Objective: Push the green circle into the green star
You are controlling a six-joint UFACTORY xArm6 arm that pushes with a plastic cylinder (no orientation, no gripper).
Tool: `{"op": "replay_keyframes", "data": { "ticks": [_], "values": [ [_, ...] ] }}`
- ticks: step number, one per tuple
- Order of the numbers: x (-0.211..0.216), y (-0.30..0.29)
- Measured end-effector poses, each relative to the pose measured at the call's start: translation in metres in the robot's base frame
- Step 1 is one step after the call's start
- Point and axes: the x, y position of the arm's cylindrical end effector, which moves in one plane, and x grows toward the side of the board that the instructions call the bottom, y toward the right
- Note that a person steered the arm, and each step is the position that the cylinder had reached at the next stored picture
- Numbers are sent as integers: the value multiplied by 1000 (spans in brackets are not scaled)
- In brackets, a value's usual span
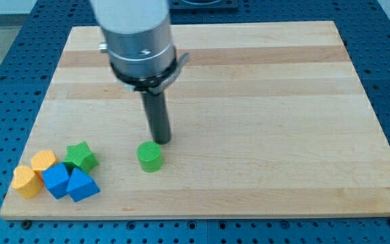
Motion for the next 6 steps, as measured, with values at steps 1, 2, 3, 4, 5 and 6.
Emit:
{"op": "replay_keyframes", "data": {
  "ticks": [1,2,3,4,5,6],
  "values": [
    [4,31],
    [37,16],
    [43,-16],
    [43,-35],
    [44,-48],
    [49,-69]
  ]
}}
